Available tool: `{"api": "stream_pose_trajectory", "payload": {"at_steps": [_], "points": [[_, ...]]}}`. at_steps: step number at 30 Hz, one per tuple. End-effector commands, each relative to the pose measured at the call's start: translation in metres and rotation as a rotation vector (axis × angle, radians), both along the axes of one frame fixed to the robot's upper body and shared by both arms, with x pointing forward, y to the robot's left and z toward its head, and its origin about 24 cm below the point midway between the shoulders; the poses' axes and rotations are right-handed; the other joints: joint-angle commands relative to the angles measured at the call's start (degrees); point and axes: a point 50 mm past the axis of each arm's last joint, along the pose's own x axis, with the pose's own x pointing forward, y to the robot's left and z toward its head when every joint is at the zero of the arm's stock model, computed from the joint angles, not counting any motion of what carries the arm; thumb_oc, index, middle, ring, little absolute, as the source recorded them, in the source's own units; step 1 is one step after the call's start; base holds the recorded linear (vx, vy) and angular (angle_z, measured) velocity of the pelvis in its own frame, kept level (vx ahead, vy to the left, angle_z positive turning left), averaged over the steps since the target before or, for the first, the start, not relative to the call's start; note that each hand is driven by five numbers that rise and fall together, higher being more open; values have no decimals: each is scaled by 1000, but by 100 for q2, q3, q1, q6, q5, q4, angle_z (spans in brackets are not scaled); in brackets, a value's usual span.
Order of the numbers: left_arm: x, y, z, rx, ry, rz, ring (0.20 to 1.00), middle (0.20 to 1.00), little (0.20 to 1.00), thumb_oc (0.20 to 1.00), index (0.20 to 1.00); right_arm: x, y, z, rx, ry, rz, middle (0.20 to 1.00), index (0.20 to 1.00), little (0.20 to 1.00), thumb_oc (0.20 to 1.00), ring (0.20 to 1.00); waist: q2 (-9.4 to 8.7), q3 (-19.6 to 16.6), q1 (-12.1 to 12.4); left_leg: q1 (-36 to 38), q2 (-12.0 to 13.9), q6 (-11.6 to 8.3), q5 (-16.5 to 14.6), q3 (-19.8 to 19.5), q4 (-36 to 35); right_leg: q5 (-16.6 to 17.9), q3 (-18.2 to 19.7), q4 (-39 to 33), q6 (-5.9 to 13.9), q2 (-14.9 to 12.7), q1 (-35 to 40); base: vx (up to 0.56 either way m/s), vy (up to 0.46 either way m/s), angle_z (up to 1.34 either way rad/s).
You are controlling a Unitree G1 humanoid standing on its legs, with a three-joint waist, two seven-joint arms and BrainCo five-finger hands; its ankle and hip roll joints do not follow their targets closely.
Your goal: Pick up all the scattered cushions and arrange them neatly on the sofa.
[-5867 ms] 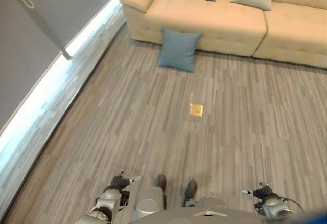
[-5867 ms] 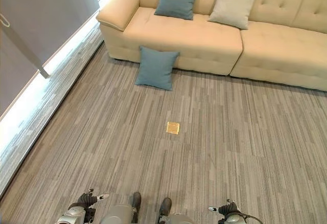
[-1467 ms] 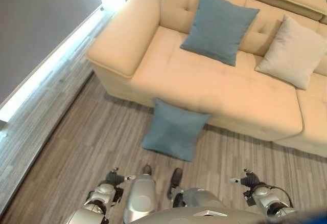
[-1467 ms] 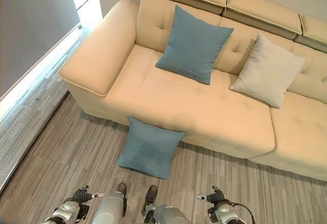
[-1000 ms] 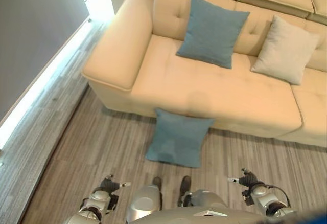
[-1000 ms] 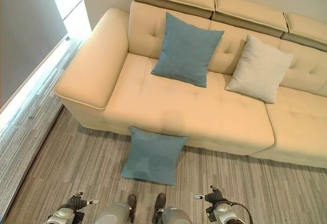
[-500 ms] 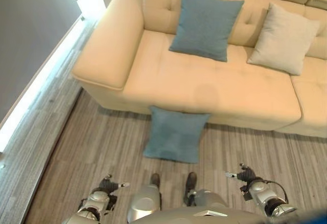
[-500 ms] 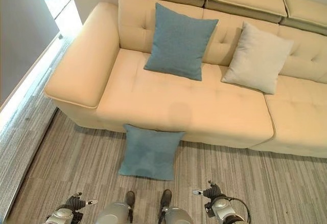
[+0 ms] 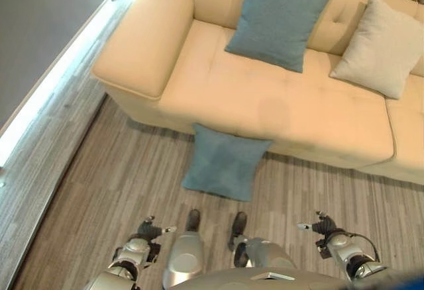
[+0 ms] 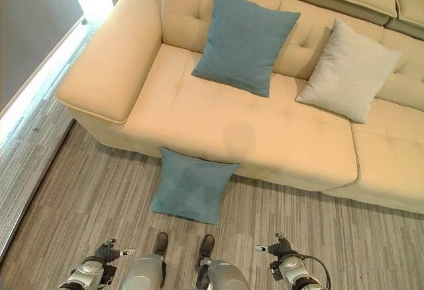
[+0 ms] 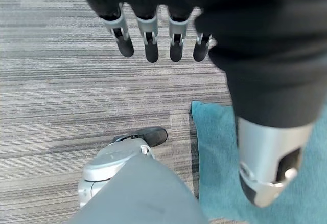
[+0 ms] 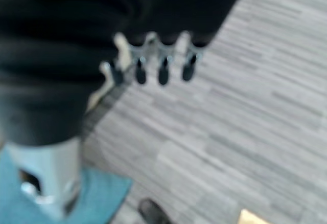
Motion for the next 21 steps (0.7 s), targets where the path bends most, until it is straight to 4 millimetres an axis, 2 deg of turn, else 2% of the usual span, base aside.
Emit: {"api": "stream_pose_trajectory", "payload": {"at_steps": [1,3,4,5,10,13,15,16,17,21], "points": [[25,18,20,58,-123,45,1000,1000,1000,1000,1000,26,-1,16,-27,-117,13,1000,1000,1000,1000,1000,16,148,89,-331,-415,395,-780,-59,529,-793,150,727,289,-80,-62,17,50,-4],[51,23,38,97,-236,56,1000,1000,1000,1000,1000,49,1,31,-25,-212,6,1000,1000,1000,1000,1000,0,296,151,-554,-424,404,-759,-73,559,-745,110,686,270,-105,-210,10,31,7],[51,23,38,97,-236,56,1000,1000,1000,1000,1000,49,1,31,-25,-212,6,1000,1000,1000,1000,1000,0,294,150,-556,-424,404,-760,-73,560,-745,110,687,270,-106,-212,-13,12,7],[72,24,53,105,-328,73,1000,1000,1000,1000,1000,67,2,44,-27,-290,-8,1000,1000,1000,1000,1000,-4,413,183,-764,-431,398,-727,-79,598,-734,68,691,256,-126,-375,-21,10,6],[132,26,112,141,-606,103,1000,1000,1000,1000,1000,113,-8,88,-62,-491,-67,1000,1000,1000,1000,1000,129,750,177,-1414,-458,372,-566,-85,658,-782,-18,961,204,-252,-1092,-46,10,2],[169,23,159,156,-773,98,1000,1000,1000,1000,1000,143,-16,126,-98,-616,-100,1000,1000,1000,1000,1000,228,959,104,-1937,-485,348,-472,-82,778,-828,-66,1251,179,-327,-1676,-43,-22,8],[189,25,192,177,-864,91,1000,1000,1000,1000,1000,165,-21,160,-131,-718,-113,1000,1000,1000,1000,1000,272,1087,19,-2296,-490,355,-425,-58,832,-857,-38,1460,163,-372,-2123,-31,-22,12],[189,25,192,177,-864,91,1000,1000,1000,1000,1000,165,-21,160,-130,-718,-113,1000,1000,1000,1000,1000,271,1082,20,-2306,-491,355,-426,-56,836,-860,-36,1467,163,-374,-2135,-50,-26,7],[205,21,220,181,-938,79,1000,1000,1000,1000,1000,182,-25,191,-158,-812,-133,1000,1000,1000,1000,1000,311,1163,-83,-2794,-493,369,-382,-29,1017,-873,-44,1669,140,-414,-2634,-34,-20,2],[224,16,265,183,-1059,68,1000,1000,1000,1000,1000,205,-27,250,-171,-997,-184,1000,1000,1000,1000,1000,406,1258,-279,-3757,-499,418,-414,16,1472,-881,108,2105,157,-435,-3663,-11,-12,-5]]}}
